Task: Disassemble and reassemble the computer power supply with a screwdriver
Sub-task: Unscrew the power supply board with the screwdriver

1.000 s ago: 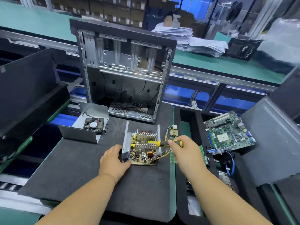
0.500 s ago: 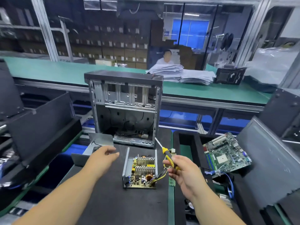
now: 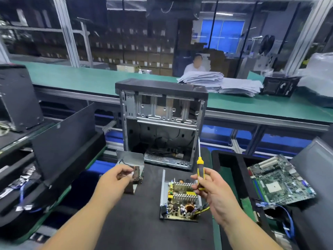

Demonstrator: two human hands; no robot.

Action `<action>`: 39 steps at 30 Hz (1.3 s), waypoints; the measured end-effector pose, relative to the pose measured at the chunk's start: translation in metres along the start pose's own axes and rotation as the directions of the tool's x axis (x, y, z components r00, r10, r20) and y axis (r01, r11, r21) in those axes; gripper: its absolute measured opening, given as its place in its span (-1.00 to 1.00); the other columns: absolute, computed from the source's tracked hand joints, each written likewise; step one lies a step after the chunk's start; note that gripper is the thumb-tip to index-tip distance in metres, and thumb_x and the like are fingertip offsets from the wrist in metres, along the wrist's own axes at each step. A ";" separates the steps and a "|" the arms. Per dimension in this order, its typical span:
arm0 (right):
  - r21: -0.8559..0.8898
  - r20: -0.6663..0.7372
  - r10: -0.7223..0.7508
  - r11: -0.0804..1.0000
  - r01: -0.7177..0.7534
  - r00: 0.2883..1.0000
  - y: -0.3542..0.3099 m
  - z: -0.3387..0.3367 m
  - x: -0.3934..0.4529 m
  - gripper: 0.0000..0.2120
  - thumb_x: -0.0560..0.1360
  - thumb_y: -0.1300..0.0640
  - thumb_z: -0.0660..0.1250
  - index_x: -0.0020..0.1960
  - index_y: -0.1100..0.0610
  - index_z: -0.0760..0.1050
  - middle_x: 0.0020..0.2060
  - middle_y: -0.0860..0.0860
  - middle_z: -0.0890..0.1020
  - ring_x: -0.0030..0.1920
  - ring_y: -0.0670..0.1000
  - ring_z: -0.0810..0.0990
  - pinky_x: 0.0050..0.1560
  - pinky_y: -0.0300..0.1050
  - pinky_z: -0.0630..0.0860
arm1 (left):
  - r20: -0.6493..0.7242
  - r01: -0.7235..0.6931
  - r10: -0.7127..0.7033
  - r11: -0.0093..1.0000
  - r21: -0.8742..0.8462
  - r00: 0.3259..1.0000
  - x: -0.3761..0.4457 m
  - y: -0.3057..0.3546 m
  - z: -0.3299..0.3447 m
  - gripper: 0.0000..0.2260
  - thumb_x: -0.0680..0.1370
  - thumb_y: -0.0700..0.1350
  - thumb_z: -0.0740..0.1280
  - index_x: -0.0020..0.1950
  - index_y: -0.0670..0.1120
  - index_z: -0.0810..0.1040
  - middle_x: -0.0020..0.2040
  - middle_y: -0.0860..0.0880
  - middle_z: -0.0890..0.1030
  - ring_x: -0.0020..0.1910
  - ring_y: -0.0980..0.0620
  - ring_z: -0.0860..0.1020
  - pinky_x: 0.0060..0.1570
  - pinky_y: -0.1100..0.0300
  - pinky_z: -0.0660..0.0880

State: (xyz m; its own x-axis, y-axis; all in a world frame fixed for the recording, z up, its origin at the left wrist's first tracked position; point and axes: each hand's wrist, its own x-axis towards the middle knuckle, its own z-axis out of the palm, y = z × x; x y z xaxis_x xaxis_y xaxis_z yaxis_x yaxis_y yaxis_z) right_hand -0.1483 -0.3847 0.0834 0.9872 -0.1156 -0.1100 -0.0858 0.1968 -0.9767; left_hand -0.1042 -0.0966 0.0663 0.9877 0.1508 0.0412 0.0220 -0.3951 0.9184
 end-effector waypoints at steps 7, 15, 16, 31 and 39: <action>-0.035 -0.045 0.072 0.997 -0.074 0.996 0.027 0.048 0.041 -0.74 0.60 0.36 0.23 0.27 0.22 0.43 -0.06 0.13 0.70 -0.20 0.06 0.64 -0.21 -0.15 0.58 | 0.064 0.018 -0.019 1.000 0.009 0.998 0.070 -0.033 -0.011 -0.82 0.48 -0.17 0.42 -0.12 0.14 0.64 -0.15 0.11 0.66 -0.22 0.24 0.56 -0.16 0.29 0.42; -0.051 -0.160 0.080 0.995 -0.089 0.984 0.034 0.070 0.067 -0.77 0.59 0.35 0.25 0.21 0.17 0.47 -0.06 0.16 0.69 -0.21 0.09 0.65 -0.23 -0.13 0.58 | 0.375 -0.033 -0.085 0.955 0.296 0.923 0.140 -0.066 0.024 -0.85 0.47 -0.15 0.38 -0.15 0.12 0.60 -0.22 0.10 0.65 -0.21 0.11 0.62 -0.05 0.17 0.56; -0.053 -0.176 0.079 0.995 -0.090 0.981 0.035 0.069 0.068 -0.76 0.58 0.36 0.25 0.22 0.17 0.47 -0.07 0.16 0.69 -0.21 0.09 0.65 -0.22 -0.12 0.59 | 0.377 -0.062 -0.085 0.931 0.360 0.922 0.148 -0.069 0.031 -0.87 0.47 -0.12 0.36 -0.15 0.13 0.60 -0.23 0.12 0.65 -0.21 0.12 0.61 -0.05 0.19 0.56; -0.070 -0.245 0.126 0.987 -0.147 0.961 0.046 0.065 0.073 -0.76 0.57 0.34 0.26 0.18 0.11 0.48 -0.08 0.11 0.71 -0.17 0.10 0.67 -0.16 -0.14 0.59 | 0.497 -0.413 -0.188 0.357 0.838 0.847 0.183 -0.079 0.099 -0.79 0.49 -0.18 0.25 0.06 0.00 0.58 0.10 -0.02 0.62 0.09 -0.08 0.59 -0.05 0.09 0.47; -0.057 -0.248 0.132 0.987 -0.151 0.960 0.041 0.057 0.073 -0.77 0.57 0.34 0.28 0.17 0.10 0.48 -0.07 0.14 0.71 -0.20 0.10 0.68 -0.18 -0.15 0.58 | 0.489 -0.388 -0.187 0.403 0.829 0.852 0.179 -0.068 0.099 -0.76 0.48 -0.23 0.19 0.02 0.00 0.57 0.09 -0.01 0.63 0.09 -0.07 0.60 -0.02 0.11 0.47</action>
State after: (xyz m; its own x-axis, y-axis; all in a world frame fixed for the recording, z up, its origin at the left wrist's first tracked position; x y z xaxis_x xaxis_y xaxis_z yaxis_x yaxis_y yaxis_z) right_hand -0.0720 -0.3299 0.0458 0.9027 -0.3262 -0.2805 -0.2414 0.1558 -0.9578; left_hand 0.0868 -0.1322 -0.0281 0.9131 -0.2411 -0.3288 -0.2460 -0.9689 0.0274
